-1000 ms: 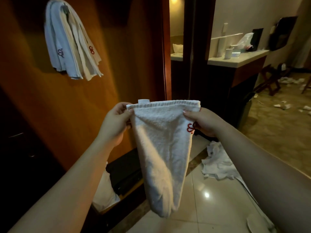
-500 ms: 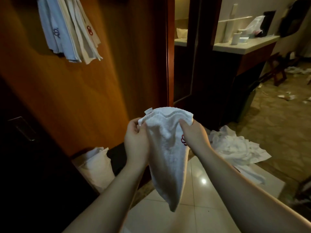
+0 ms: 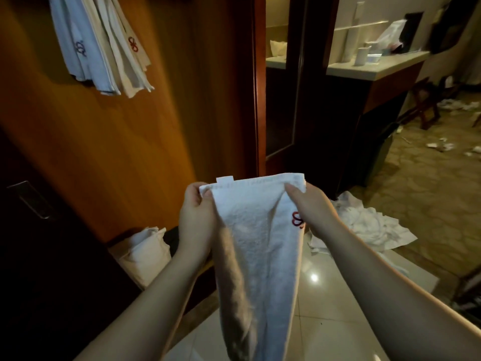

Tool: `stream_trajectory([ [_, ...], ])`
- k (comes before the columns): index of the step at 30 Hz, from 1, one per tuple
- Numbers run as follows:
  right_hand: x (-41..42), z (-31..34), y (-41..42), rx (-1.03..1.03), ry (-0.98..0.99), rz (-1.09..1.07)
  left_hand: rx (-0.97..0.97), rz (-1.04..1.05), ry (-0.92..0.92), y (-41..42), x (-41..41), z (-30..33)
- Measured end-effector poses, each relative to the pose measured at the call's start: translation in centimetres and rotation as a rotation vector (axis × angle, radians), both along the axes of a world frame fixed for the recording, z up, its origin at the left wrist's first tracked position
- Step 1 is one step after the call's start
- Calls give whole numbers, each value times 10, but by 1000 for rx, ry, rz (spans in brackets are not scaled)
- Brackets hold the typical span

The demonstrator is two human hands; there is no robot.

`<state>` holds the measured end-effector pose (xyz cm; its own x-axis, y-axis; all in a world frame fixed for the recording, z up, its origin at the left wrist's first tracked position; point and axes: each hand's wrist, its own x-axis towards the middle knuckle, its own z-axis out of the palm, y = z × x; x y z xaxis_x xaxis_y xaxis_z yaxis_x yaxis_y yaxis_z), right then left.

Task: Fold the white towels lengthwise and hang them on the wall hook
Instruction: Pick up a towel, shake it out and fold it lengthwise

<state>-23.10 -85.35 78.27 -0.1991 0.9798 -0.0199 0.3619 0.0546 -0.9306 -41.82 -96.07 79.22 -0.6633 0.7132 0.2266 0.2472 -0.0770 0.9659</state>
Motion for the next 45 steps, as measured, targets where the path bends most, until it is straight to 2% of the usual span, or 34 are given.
stream_trajectory([
  [3, 3, 9, 4, 35, 23, 65, 13, -76, 40, 5, -8, 7],
  [6, 7, 20, 10, 59, 81, 77, 14, -300, -80, 7, -14, 21],
  [10, 14, 34, 17, 84, 162, 95, -83, -531, -39, 6, -25, 38],
  [12, 17, 38, 19, 117, 157, 84, -112, -482, 58, 8, -27, 45],
  [14, 18, 42, 22, 135, 147, 74, -73, -423, 40, 12, -29, 49],
  [19, 12, 51, 24, 146, 154, 34, -9, -543, -382, 19, -32, 54],
  [23, 3, 49, 22, 136, 88, -15, -18, -501, -602, 26, -30, 48],
  [25, -4, 46, 21, 84, 80, -61, -49, -431, -663, 31, -24, 42],
  [29, -21, 30, 12, -135, 269, -118, -96, -129, -769, 45, 4, 24],
  [30, -25, 27, 7, -181, 294, -120, -85, -54, -733, 48, 12, 19],
  [33, -35, 16, -7, -308, 377, -119, -84, 45, -452, 50, 35, 13],
  [36, -40, 8, -16, -338, 447, -96, -65, 67, -383, 50, 47, 5],
  [41, -46, -3, -26, -137, 401, 2, -73, -26, -173, 43, 60, -4],
  [45, -38, 1, -19, 9, 227, -25, -33, -61, -109, 37, 54, 1],
])
